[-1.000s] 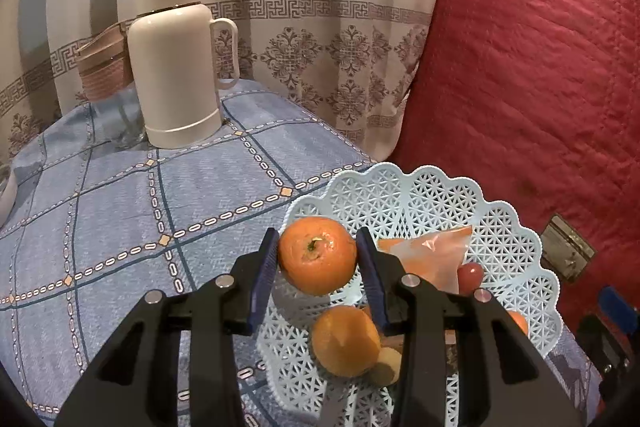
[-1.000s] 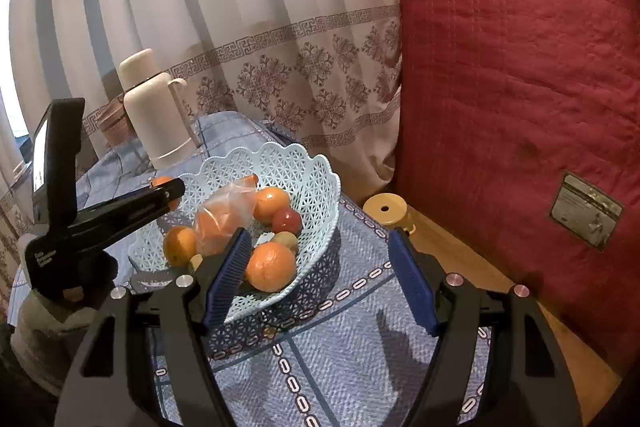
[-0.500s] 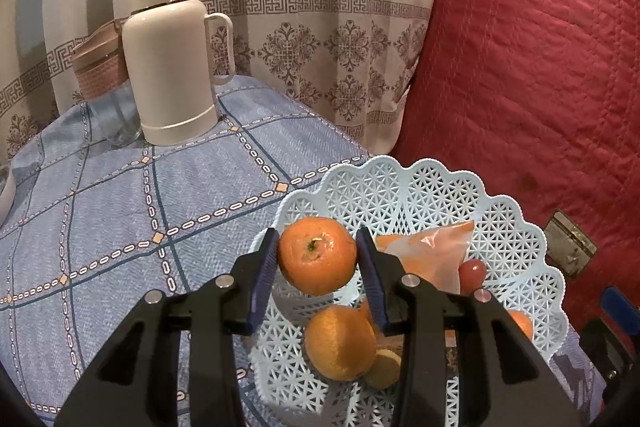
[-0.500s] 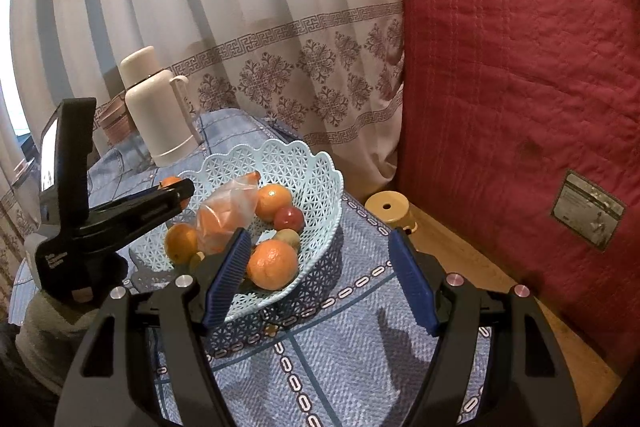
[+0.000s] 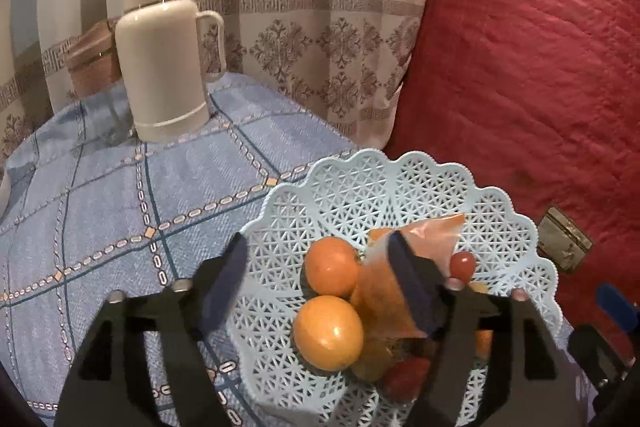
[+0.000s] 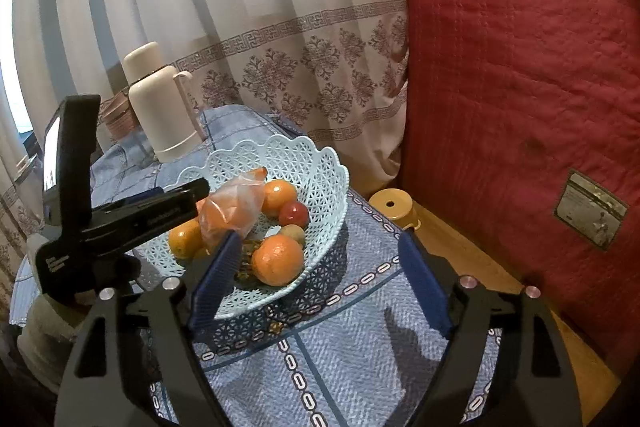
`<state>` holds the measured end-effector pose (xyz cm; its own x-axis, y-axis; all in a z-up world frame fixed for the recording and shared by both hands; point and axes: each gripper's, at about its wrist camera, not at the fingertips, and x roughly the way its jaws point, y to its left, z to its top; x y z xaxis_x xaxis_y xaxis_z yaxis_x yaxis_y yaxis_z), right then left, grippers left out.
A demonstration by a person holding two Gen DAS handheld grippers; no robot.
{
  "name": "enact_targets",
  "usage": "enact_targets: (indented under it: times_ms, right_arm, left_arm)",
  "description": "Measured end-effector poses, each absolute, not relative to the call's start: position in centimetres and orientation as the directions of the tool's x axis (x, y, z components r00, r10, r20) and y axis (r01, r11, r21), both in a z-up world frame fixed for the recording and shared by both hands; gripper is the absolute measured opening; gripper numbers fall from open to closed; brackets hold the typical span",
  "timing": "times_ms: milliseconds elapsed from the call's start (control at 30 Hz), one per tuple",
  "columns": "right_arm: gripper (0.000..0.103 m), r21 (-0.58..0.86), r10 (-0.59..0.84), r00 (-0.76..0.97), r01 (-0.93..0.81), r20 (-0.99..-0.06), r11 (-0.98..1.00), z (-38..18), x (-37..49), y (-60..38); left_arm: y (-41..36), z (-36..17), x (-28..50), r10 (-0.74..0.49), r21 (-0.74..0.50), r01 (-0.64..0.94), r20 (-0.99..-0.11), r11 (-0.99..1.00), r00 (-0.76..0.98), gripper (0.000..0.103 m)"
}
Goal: Organize fruits
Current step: 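Withdraw both open tools from the white basket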
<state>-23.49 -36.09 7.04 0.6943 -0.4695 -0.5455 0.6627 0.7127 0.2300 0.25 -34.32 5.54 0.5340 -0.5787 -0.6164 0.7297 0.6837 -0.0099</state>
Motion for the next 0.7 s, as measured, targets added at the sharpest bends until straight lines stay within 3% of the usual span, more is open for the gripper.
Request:
enact_targets:
  times_ms: [67,267,700]
  right_arm:
    - [0.084,0.231,-0.466,0.694,0.661,-0.548,0.713,7.0,-23.5,-36.0]
    - [0.095,0.233,-0.447,0.698,0.650,-0.560,0.723,7.0,-23.2,-35.9]
    - [0.100,0.172,-0.420,0.673,0.629,-0.609,0.758,6.4,-21.9,-34.7]
  left_arm:
    - [-34.1,6.0,-0.3,-0.575,0.019,0.725,-0.594,0.689,0.562,0.086]
    - [-33.0,7.3,-1.3,-0.574,0.055,0.714,-0.552,0.698,0.605,0.090]
    - [-30.3,8.7,-4.7,-0.513,0.186,0.648,-0.470,0.738,0.719,0.098]
